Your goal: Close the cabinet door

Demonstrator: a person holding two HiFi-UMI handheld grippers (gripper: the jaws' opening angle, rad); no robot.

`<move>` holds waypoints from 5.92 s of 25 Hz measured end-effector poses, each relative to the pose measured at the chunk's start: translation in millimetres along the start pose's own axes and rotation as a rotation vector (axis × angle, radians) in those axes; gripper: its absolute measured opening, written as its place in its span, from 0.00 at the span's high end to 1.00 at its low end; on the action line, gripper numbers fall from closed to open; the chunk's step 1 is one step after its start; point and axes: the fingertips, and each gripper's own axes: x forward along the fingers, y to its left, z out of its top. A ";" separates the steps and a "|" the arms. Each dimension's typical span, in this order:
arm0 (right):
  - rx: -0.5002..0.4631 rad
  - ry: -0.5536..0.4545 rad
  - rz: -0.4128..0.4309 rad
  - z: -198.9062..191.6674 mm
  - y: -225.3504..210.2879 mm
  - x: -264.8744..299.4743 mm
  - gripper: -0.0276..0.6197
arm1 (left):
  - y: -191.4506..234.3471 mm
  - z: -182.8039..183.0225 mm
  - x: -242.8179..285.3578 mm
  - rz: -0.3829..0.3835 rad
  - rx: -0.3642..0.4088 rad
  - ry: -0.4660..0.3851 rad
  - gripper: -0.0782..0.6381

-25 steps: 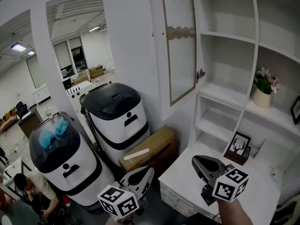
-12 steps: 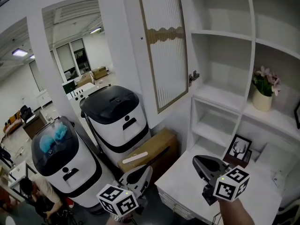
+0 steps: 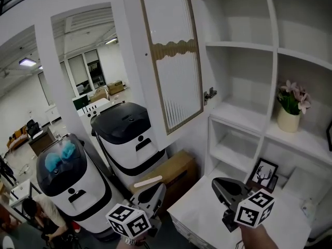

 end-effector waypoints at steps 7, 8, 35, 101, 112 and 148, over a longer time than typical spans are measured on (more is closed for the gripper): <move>0.009 0.005 -0.017 -2.3 -16.8 7.9 0.95 | 12.1 4.6 18.7 0.001 0.004 -0.007 0.88; 0.009 0.001 -0.021 -1.6 -17.9 11.4 0.95 | 15.6 6.6 20.7 -0.002 0.006 -0.008 0.88; -0.041 -0.024 -0.154 17.4 -31.1 70.6 0.95 | 79.0 55.7 88.0 -0.138 0.061 -0.021 0.72; -0.174 -0.114 -0.274 67.3 16.9 79.2 0.77 | -58.5 26.9 111.9 -0.659 0.081 0.059 0.70; -0.185 -0.127 -0.391 74.7 -4.2 54.6 0.82 | -73.1 18.6 112.9 -0.722 0.049 0.085 0.79; -0.124 -0.209 -0.589 105.2 -111.5 -31.0 0.82 | -87.3 -17.2 133.5 -0.779 0.010 0.177 0.88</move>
